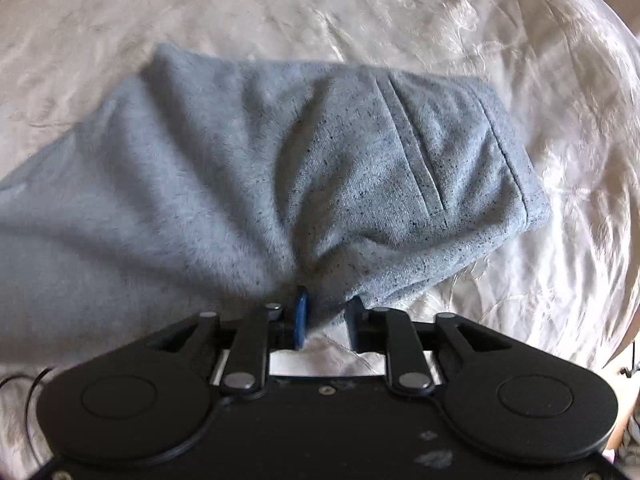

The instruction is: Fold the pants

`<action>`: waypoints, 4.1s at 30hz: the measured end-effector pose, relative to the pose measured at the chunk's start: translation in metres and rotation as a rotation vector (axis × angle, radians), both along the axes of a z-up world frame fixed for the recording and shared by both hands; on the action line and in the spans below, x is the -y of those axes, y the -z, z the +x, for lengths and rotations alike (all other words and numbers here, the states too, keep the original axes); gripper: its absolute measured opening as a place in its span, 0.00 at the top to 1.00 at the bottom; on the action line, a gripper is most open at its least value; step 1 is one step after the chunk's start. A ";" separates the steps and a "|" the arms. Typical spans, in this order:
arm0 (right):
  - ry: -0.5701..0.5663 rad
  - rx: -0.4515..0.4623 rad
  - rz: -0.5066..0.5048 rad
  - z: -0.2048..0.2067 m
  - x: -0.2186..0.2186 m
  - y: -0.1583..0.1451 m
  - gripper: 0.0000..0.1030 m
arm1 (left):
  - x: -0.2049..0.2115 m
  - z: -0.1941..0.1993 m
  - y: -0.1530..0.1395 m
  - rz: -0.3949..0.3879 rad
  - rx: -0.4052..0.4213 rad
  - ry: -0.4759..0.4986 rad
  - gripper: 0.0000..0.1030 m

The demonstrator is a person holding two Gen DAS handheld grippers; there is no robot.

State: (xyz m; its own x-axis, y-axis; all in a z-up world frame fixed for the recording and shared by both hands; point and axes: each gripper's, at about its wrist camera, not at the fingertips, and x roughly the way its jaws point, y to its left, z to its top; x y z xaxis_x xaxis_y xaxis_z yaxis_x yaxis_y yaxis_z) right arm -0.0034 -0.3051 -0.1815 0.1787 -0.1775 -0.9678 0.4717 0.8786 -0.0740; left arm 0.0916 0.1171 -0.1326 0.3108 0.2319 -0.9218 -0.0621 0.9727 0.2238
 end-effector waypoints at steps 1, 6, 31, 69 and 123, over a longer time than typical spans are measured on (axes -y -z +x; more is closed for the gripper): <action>-0.012 0.017 0.003 -0.003 0.001 -0.007 0.60 | 0.000 -0.002 0.000 0.003 0.003 -0.001 0.94; -0.103 0.121 -0.101 -0.010 0.022 -0.050 0.55 | 0.003 -0.003 -0.001 0.007 0.020 -0.023 0.95; -0.565 0.312 0.405 0.140 -0.270 -0.052 0.43 | -0.112 0.009 -0.012 -0.055 0.018 0.019 0.91; -0.642 0.542 0.375 0.189 -0.407 -0.115 0.95 | -0.214 0.153 0.012 -0.209 0.104 -0.032 0.92; -1.328 0.364 0.206 0.126 -0.594 0.004 0.74 | -0.261 0.049 -0.031 -0.195 0.077 -0.154 0.91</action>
State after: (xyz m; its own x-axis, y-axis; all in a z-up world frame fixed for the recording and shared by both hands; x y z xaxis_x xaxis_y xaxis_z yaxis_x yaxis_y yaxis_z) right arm 0.1229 0.2890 -0.1859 0.3434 0.4601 -0.8188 -0.7501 0.6590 0.0557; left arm 0.1402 0.3778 -0.1012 0.3562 0.1023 -0.9288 -0.2224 0.9747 0.0221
